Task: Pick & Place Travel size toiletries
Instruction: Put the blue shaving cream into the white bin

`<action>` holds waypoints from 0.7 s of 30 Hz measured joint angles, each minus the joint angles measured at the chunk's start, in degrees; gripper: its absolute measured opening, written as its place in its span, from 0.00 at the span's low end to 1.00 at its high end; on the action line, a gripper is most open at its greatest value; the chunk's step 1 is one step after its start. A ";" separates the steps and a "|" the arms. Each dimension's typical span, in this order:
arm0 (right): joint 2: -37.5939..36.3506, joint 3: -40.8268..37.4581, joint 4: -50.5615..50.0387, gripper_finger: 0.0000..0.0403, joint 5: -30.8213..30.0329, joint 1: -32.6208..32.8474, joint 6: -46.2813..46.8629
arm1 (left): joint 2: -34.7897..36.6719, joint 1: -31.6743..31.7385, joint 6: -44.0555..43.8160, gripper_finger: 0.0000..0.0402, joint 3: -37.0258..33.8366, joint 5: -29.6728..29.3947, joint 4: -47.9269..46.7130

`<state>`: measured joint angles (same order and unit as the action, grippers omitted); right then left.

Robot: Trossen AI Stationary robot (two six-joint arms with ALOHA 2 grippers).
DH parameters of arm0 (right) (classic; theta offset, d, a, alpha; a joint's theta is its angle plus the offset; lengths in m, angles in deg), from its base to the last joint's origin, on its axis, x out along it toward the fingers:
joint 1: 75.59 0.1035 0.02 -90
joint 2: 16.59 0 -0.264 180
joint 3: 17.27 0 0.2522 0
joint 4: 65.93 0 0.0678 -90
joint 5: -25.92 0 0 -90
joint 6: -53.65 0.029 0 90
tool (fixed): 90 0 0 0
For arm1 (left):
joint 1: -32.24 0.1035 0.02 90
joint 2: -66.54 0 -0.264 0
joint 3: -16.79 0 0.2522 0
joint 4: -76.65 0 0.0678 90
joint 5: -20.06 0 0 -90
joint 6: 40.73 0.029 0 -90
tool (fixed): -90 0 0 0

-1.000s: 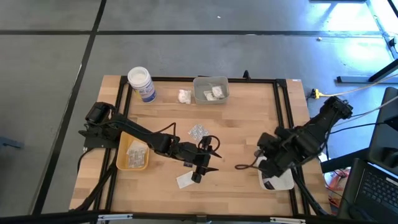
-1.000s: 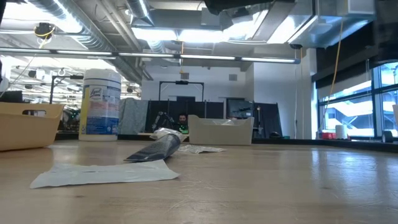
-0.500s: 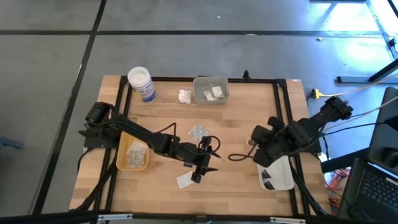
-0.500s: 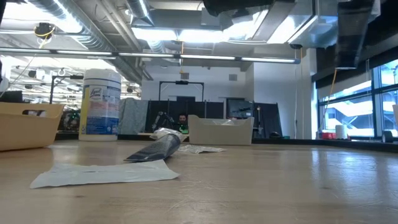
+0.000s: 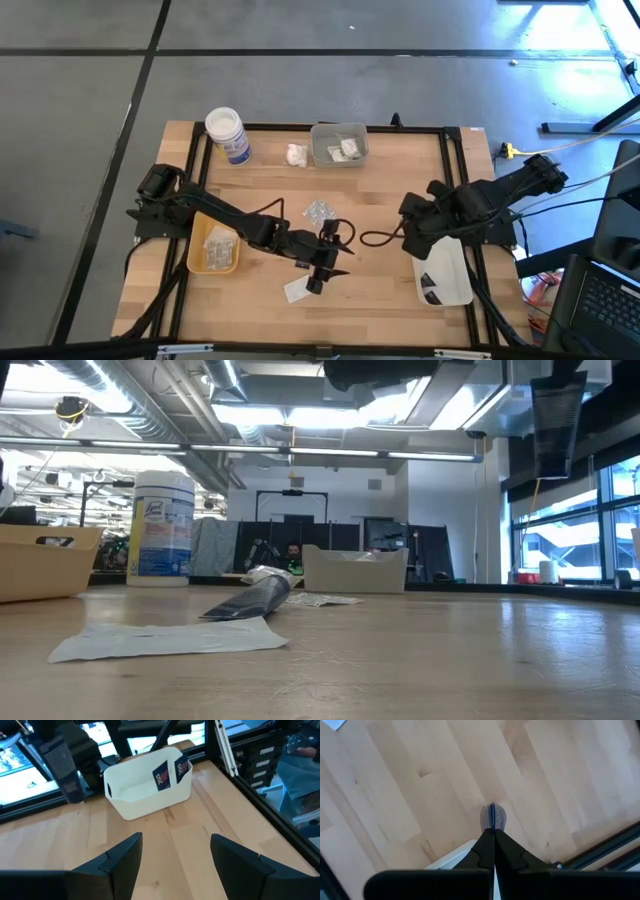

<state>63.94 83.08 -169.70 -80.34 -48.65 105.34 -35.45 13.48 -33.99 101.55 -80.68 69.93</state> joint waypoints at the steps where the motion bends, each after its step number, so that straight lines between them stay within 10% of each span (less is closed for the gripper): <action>1: 0.00 0.00 0.00 0.00 0.50 0.00 0.12 | 0.00 0.00 -0.01 0.58 0.00 -0.07 -0.45; 21: 0.94 -8.70 0.00 0.00 9.25 8.07 10.82 | 0.00 -0.33 -0.48 0.58 0.00 0.24 -1.73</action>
<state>64.88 74.38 -169.70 -71.09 -40.58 116.16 -35.45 13.15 -34.47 101.55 -80.44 68.20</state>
